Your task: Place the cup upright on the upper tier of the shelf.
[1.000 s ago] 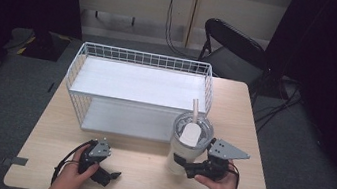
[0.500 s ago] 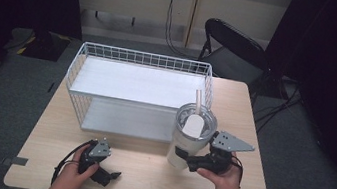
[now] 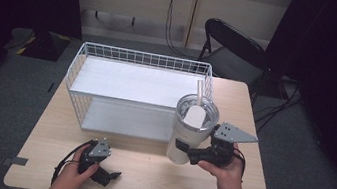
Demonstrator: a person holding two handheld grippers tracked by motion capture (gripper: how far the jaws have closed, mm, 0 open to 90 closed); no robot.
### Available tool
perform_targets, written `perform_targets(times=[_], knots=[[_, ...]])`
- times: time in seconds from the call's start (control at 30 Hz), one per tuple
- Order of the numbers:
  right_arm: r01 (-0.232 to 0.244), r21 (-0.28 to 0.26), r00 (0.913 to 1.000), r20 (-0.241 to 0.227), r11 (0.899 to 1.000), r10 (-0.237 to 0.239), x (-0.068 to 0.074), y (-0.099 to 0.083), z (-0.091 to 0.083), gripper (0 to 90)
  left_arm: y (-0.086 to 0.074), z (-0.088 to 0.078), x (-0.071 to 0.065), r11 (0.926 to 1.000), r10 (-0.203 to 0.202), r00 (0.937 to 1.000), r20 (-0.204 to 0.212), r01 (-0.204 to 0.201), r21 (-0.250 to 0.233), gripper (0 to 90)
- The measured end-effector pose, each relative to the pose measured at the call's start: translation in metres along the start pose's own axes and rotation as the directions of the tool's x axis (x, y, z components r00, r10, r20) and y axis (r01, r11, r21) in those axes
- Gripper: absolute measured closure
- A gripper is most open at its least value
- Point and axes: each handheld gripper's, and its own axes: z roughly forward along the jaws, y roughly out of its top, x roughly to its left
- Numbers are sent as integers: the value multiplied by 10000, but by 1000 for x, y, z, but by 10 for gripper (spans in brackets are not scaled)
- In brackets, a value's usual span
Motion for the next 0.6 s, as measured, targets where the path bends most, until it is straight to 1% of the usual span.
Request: perform_targets(times=[0.1,0.2,0.23,0.33,0.4,0.6], knots=[[-60,32,10000,-42,10000,60,0,7,0,105,0,0,0,10000,-2,10000,0,2,-4,0],[-89,3,9999,-60,10000,89,-1,9,-1,105,0,0,0,10000,1,10000,1,-1,1,0],[-205,-64,9998,-30,9998,204,-1,10,0,105,0,0,0,10000,1,10000,2,-1,0,0],[-314,-152,9995,-63,9994,313,-3,11,0,105,0,0,0,10000,3,10000,0,-3,1,0],[-363,-179,9993,-2,9992,363,-3,13,-1,106,0,0,0,10000,0,10000,1,0,0,0],[-207,-140,9998,39,9997,207,-3,23,-3,105,0,0,0,10000,-8,10000,5,8,2,0]])
